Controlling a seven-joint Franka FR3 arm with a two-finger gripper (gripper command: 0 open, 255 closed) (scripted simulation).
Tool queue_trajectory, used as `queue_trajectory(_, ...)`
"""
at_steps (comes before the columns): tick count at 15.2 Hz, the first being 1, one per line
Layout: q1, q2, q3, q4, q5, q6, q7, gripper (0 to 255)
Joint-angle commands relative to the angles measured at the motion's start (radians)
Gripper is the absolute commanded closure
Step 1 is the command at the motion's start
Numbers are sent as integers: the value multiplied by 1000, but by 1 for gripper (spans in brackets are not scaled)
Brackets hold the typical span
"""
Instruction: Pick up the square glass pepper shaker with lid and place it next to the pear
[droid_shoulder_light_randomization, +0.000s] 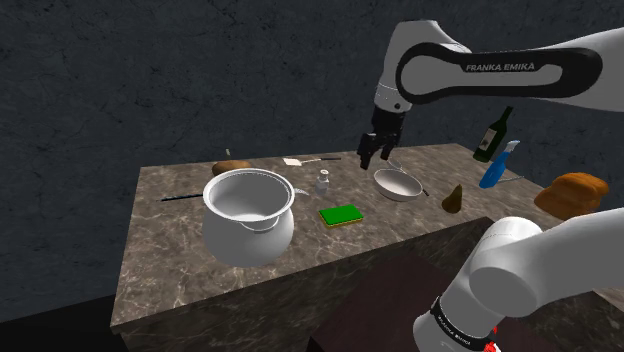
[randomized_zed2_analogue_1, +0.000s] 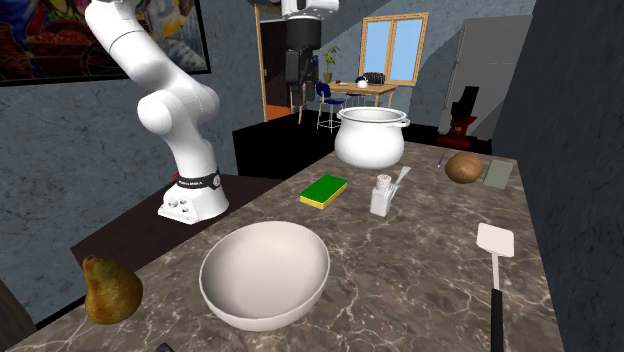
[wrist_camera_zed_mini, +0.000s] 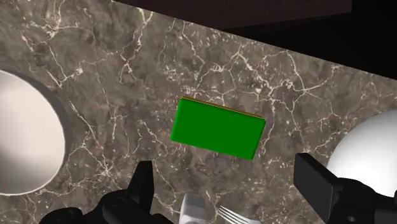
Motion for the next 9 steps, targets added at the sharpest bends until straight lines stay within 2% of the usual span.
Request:
queue_trajectory(1, -2, 74, -13, 6, -4, 79, -7, 0)
queue_trajectory(9, -4, 366, -55, 94, 6, 315, -38, 0)
